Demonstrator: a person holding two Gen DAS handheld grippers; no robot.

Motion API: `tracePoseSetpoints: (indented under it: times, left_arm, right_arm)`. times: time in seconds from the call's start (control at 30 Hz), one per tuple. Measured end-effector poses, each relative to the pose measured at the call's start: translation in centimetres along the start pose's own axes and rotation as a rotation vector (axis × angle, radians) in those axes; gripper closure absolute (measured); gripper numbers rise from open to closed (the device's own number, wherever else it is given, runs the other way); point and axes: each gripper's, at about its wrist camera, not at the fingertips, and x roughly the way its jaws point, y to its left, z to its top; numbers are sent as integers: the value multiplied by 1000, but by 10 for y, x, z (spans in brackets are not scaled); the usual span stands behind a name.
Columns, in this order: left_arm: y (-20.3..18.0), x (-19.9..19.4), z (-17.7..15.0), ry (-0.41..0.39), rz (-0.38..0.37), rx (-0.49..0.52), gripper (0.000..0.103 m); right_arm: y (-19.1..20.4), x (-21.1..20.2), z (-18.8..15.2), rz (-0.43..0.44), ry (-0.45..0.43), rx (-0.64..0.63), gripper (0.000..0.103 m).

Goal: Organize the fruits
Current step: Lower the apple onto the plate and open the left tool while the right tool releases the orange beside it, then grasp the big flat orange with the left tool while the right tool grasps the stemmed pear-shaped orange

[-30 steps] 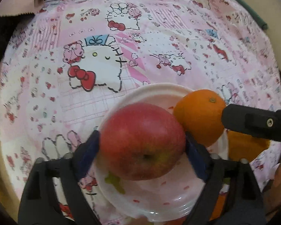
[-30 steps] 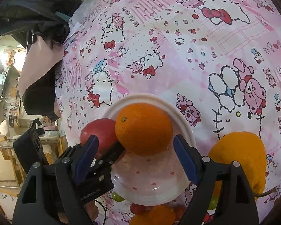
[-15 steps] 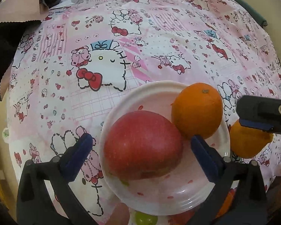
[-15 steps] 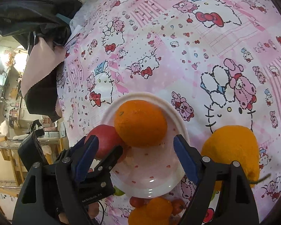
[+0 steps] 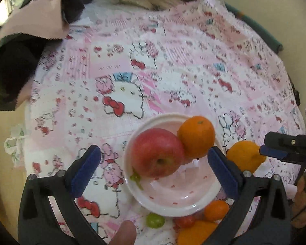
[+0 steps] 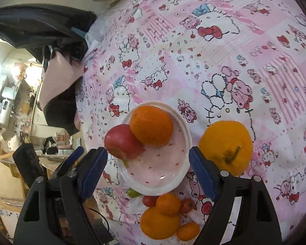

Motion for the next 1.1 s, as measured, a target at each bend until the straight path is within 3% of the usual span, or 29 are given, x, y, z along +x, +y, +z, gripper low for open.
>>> tracePoseSetpoints:
  times: [0.17,0.33,0.4,0.57,0.67,0.8,0.97,1.03,1.1]
  left_arm:
    - [7,-30,-13,-25,16,-35,0]
    - [-2,-44,-42,16,8,-38,0]
    - [-11,-41,-61,75,-6,-24,0]
    - [-39,-7,-113,325,-56,25,0]
    - [-51,6,-130,373,-53,52,1]
    - [-66,18,-137,364,-29,69,2]
    - [-92,36,-153,431,-17,182,6]
    - [-93,36,-152,422,-22,184,6]
    - [-94,35,-149,409,-22,194,14]
  right_arm:
    - [-15,-21,-13,0,-30,33,19]
    - [-32,-35,-33,-25,-39,58,18]
    - [-38,-39,-41,-37,-33,64,18]
    - [-51,-42,-57,-72,-17,82,18]
    - [-52,-44,-61,-78,-22,84,18]
    - [-51,-47,-63,-91,-40,74,18]
    - [-53,-51,-61,-94,-63,83,18]
    - [-52,-48,-61,-98,-59,82,18]
    - [-51,-46,-60,-103,-54,79,18]
